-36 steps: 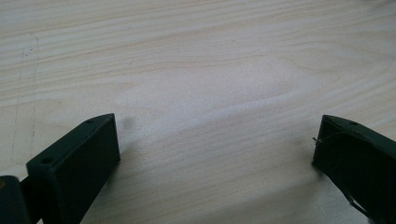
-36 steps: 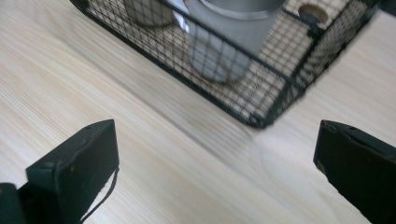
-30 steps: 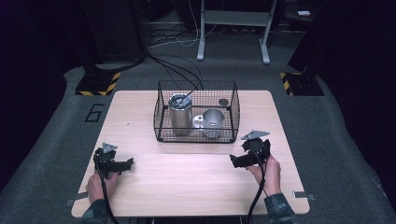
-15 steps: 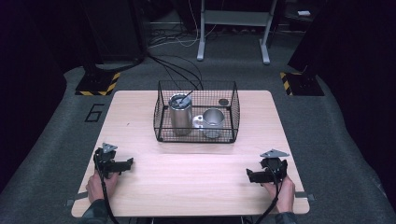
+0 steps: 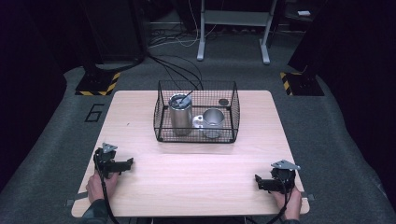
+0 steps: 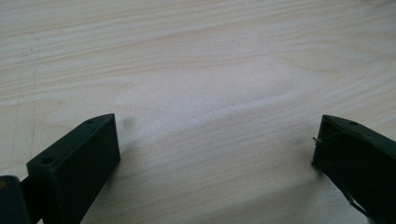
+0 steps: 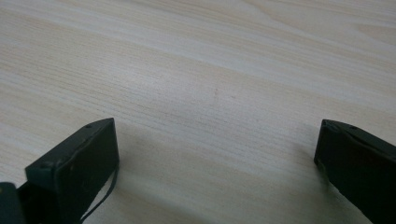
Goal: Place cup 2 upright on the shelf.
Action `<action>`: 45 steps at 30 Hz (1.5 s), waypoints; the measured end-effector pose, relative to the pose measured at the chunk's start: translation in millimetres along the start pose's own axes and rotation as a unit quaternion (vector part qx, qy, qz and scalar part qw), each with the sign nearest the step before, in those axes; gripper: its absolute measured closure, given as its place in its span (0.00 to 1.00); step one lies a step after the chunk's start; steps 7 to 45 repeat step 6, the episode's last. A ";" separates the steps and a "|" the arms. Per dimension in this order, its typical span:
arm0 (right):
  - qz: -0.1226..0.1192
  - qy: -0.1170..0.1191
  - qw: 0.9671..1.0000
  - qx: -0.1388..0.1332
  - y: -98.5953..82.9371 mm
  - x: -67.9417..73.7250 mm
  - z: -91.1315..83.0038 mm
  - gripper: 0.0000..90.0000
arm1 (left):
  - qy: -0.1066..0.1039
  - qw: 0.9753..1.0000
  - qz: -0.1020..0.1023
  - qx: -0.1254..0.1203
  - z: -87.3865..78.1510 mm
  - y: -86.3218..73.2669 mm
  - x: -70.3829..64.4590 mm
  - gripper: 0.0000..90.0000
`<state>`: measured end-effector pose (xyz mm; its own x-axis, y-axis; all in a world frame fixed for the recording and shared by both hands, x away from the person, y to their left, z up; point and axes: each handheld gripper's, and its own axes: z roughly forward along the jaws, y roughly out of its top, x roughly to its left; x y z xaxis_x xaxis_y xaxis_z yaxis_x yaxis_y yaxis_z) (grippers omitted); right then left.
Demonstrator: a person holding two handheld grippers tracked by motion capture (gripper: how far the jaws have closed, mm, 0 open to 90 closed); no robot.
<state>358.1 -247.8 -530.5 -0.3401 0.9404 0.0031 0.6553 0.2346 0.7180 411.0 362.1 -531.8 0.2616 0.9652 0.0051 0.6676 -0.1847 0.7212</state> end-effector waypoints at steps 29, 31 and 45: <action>-0.008 0.006 1.000 0.000 0.1 -1.9 0.3 0.00 | 0.001 1.000 -0.001 0.000 -0.1 -0.1 -0.2 0.00; -0.008 0.006 1.000 0.000 0.1 -1.9 0.3 0.00 | 0.001 1.000 -0.001 0.000 -0.1 -0.1 -0.2 0.00; -0.008 0.006 1.000 0.000 0.1 -1.9 0.3 0.00 | 0.001 1.000 -0.001 0.000 -0.1 -0.1 -0.2 0.00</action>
